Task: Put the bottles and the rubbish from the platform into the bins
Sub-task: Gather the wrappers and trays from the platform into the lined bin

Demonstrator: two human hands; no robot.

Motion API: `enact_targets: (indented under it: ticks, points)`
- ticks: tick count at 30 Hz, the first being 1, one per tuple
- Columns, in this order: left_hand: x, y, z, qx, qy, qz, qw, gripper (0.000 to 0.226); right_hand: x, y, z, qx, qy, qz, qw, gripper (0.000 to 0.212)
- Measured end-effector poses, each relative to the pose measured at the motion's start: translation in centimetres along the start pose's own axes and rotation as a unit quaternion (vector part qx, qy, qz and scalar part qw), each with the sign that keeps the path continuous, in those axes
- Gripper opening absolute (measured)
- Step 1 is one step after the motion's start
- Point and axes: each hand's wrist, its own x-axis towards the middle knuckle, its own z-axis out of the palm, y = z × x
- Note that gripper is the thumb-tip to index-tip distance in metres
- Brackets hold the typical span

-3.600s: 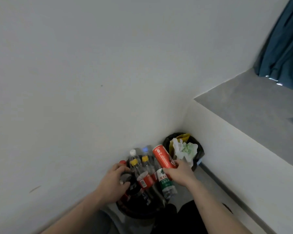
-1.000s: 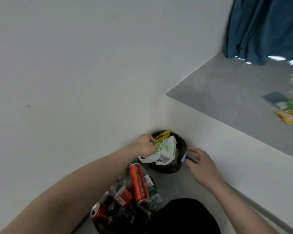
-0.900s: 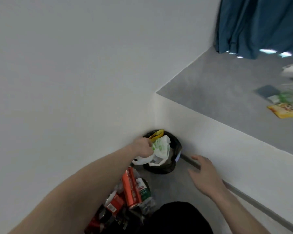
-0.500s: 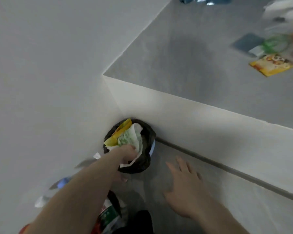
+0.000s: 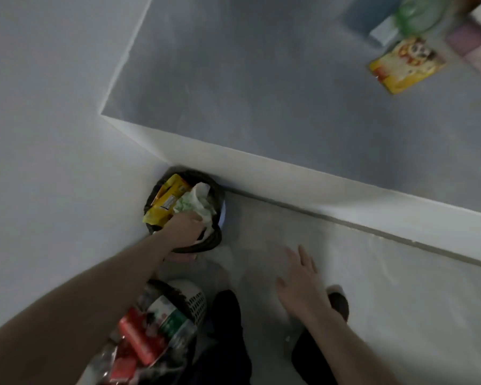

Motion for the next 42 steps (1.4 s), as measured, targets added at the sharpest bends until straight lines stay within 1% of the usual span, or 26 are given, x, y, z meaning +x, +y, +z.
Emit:
enact_targets:
  ticks: [1,3,4,6,8,9,10,11,13,16,19,22,25,27,30,33,38,42]
  points:
    - [-3.0,0.9,-1.3,0.000,0.001,0.007,1.000,0.019,-2.7,0.1,-0.6,-0.016,-0.022,0.013,1.000,0.077]
    - [-9.3,3.0,-3.9,0.038,-0.011,0.056,0.998,0.019,-8.9,-0.4,-2.7,-0.030,-0.039,0.040,0.998,0.076]
    - [-13.0,4.7,-5.4,0.060,-0.014,0.091,0.994,0.022,-11.9,-0.8,-4.3,-0.036,-0.033,0.030,0.998,0.075]
    - [-19.6,7.4,-7.8,0.079,0.001,0.110,0.991,0.039,-17.4,-2.5,-8.7,-0.046,-0.022,0.022,0.998,0.072]
    - [-26.6,10.6,-9.8,0.062,0.010,0.095,0.993,0.045,-22.6,-3.8,-14.1,-0.050,-0.014,0.032,0.998,0.072]
    - [-30.3,12.4,-10.7,0.050,0.006,0.103,0.993,0.047,-25.1,-4.2,-17.0,-0.046,-0.003,0.034,0.998,0.071]
    - [-33.4,14.3,-11.6,0.034,-0.002,0.128,0.991,0.050,-27.3,-4.5,-19.7,-0.041,0.015,0.031,0.999,0.071]
    - [-36.1,16.1,-12.6,0.016,-0.011,0.144,0.989,0.054,-29.2,-4.7,-22.3,-0.038,0.028,0.027,0.999,0.071]
    - [-39.7,19.1,-14.2,-0.017,-0.002,0.171,0.985,0.059,-31.8,-4.7,-27.3,-0.048,0.049,0.019,0.997,0.073]
    - [-43.4,23.4,-16.6,-0.003,0.032,0.224,0.974,0.061,-34.1,-4.5,-33.5,-0.075,0.071,0.005,0.995,0.077]
    - [-45.5,26.6,-18.9,0.031,0.071,0.264,0.961,0.058,-34.9,-4.7,-38.3,-0.082,0.104,-0.016,0.991,0.077]
    - [-46.5,28.8,-21.0,0.040,0.107,0.296,0.948,0.052,-35.6,-5.3,-41.9,-0.074,0.137,-0.039,0.987,0.076]
    - [-46.6,30.5,-22.5,0.065,0.125,0.299,0.944,0.054,-36.1,-6.0,-44.2,-0.055,0.160,-0.047,0.984,0.076]
    - [-46.3,31.5,-23.5,0.079,0.122,0.312,0.939,0.054,-36.3,-6.0,-45.4,-0.037,0.173,-0.047,0.983,0.076]
    - [-45.1,33.5,-25.1,0.102,0.096,0.331,0.933,0.057,-36.7,-5.8,-47.0,-0.007,0.194,-0.036,0.980,0.076]
    - [-43.0,36.4,-26.4,0.128,0.082,0.360,0.920,0.063,-37.1,-5.3,-48.4,0.018,0.223,-0.022,0.974,0.076]
    - [-40.6,42.2,-27.0,0.177,0.063,0.395,0.899,0.057,-37.8,-4.0,-50.3,0.046,0.270,0.027,0.961,0.076]
    - [-40.4,46.9,-26.5,0.183,0.047,0.427,0.884,0.056,-38.4,-2.4,-52.0,0.058,0.280,0.052,0.957,0.078]
